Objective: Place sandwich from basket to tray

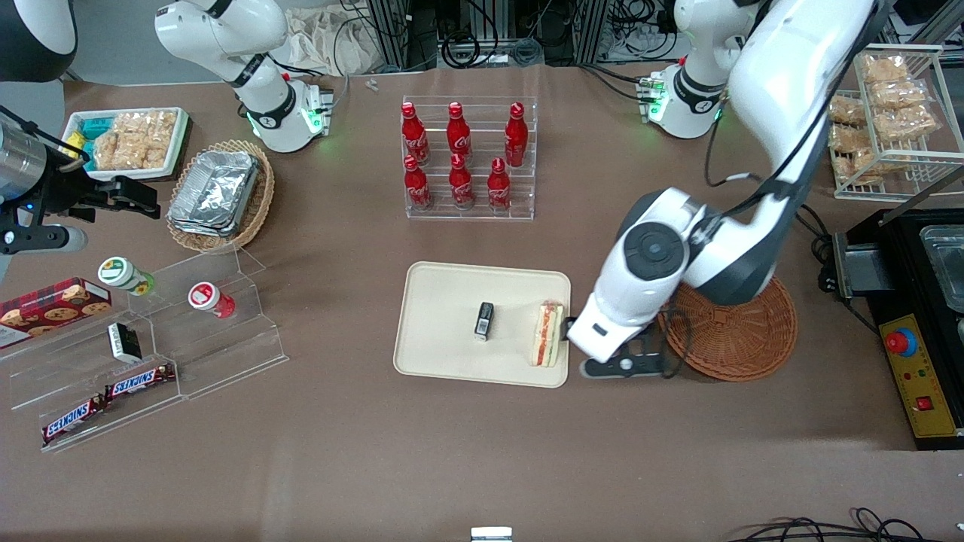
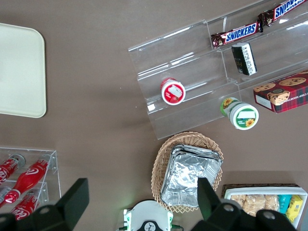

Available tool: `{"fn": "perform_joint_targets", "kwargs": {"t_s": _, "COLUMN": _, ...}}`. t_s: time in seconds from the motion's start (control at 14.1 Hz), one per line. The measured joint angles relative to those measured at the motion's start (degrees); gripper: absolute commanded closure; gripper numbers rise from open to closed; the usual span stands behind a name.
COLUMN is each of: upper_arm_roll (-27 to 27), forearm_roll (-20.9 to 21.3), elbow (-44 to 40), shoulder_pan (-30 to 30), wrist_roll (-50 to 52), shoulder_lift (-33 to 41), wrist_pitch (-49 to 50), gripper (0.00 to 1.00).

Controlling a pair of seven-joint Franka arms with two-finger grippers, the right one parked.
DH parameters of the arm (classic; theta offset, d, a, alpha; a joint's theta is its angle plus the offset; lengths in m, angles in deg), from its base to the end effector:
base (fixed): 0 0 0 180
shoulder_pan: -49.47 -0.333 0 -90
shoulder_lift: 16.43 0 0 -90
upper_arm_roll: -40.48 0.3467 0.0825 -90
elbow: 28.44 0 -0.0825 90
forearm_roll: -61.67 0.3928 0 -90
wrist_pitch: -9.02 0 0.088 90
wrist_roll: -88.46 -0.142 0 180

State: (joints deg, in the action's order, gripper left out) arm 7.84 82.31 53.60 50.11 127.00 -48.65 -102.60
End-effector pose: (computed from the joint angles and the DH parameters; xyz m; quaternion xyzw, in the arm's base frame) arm 0.6624 -0.3046 0.3970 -0.9992 -0.0214 -0.0318 0.0060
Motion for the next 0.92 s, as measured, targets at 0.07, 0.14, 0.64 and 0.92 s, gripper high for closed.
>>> {"fn": "perform_joint_targets", "kwargs": {"t_s": 0.07, "upper_arm_roll": 0.02, "forearm_roll": -2.76, "elbow": 0.12, "shoulder_pan": -1.5, "wrist_roll": -3.11, "shoulder_lift": 2.45, "wrist_pitch": 2.52, "gripper": 0.01}}
{"fn": "perform_joint_targets", "kwargs": {"t_s": 0.14, "upper_arm_roll": 0.09, "forearm_roll": -5.37, "elbow": 0.31, "shoulder_pan": -3.27, "wrist_roll": -7.01, "shoulder_lift": 4.89, "wrist_pitch": 5.02, "gripper": 0.01}}
{"fn": "perform_joint_targets", "kwargs": {"t_s": 0.64, "upper_arm_roll": 0.19, "forearm_roll": -16.31, "elbow": 13.12, "shoulder_pan": -20.0, "wrist_roll": -31.82, "shoulder_lift": 23.54, "wrist_pitch": 9.3, "gripper": 0.0}}
{"fn": "perform_joint_targets", "kwargs": {"t_s": 0.92, "upper_arm_roll": 0.16, "forearm_roll": -17.96, "elbow": 18.59, "shoulder_pan": -21.53, "wrist_roll": -33.97, "shoulder_lift": 28.73, "wrist_pitch": 8.02, "gripper": 0.0}}
